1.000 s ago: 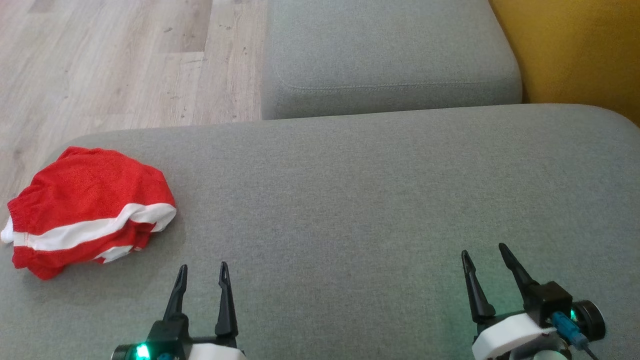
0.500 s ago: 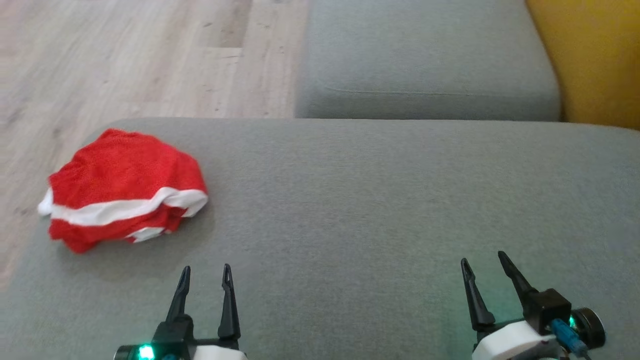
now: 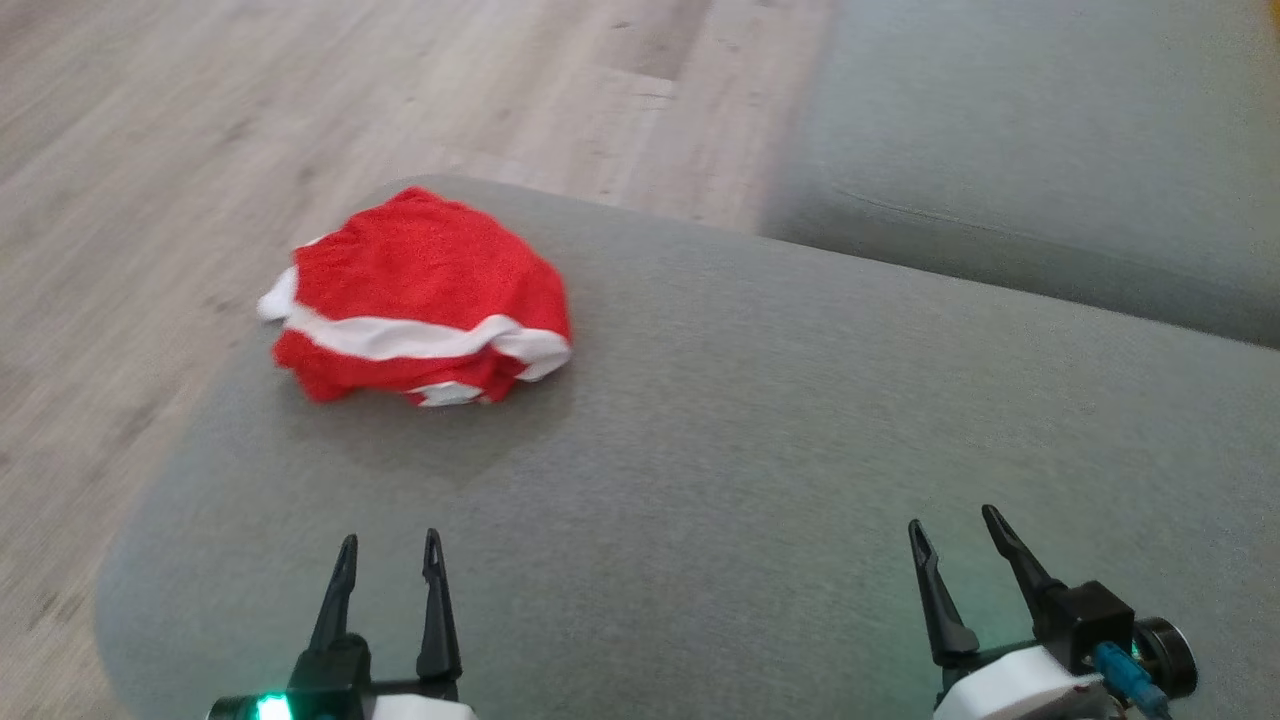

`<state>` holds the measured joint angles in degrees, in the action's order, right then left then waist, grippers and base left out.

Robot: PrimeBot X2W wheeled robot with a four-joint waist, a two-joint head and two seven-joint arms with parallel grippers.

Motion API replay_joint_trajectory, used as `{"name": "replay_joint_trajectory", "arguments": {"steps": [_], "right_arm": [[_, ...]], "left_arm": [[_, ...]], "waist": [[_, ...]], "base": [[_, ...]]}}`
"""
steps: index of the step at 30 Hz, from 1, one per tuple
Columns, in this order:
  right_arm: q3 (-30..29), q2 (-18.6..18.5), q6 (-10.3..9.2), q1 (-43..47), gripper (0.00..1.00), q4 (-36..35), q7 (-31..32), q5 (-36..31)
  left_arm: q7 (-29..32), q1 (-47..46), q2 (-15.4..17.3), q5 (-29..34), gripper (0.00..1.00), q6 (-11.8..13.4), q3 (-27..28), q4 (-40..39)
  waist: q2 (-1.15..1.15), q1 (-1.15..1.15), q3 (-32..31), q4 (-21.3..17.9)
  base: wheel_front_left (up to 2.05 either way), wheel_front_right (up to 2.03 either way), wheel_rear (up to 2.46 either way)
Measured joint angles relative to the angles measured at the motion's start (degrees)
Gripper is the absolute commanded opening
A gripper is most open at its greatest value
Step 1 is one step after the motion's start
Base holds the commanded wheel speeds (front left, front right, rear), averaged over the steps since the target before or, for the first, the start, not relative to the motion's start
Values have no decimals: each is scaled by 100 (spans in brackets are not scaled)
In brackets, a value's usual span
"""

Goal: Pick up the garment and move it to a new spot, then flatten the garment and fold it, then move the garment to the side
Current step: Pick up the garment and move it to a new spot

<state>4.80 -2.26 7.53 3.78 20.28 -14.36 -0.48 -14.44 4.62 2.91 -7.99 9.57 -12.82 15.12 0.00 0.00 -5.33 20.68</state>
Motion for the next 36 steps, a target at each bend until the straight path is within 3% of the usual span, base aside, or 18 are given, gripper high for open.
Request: {"name": "replay_joint_trajectory", "arguments": {"steps": [6,15,24,28,32,36], "right_arm": [[47,1,0,-12,100,3,0,-3],[-20,1,0,-108,100,33,0,-162],[-330,0,0,-168,100,-68,0,-826],[-480,-2,0,-449,100,-138,0,-1201],[-500,-100,0,-711,100,-221,0,-1443],[-482,-342,0,-866,100,-299,0,-1513]], "left_arm": [[0,59,3,1,100,-23,357,-100],[-1,-34,0,80,100,-320,969,-367],[-3,-1667,132,360,100,-762,1128,-542],[-32,-2805,216,383,100,-933,1125,99],[46,-3898,264,377,100,-1072,1103,1413],[520,-4909,355,352,100,-1195,1094,2714]], "waist": [[0,0,67,490],[0,1,299,691],[0,1,835,743],[0,1,1256,666],[0,2,1699,588],[0,1,2133,506]], "base": [[0,0,0],[0,0,0],[0,0,0],[0,0,0],[0,0,0],[0,0,0]]}}
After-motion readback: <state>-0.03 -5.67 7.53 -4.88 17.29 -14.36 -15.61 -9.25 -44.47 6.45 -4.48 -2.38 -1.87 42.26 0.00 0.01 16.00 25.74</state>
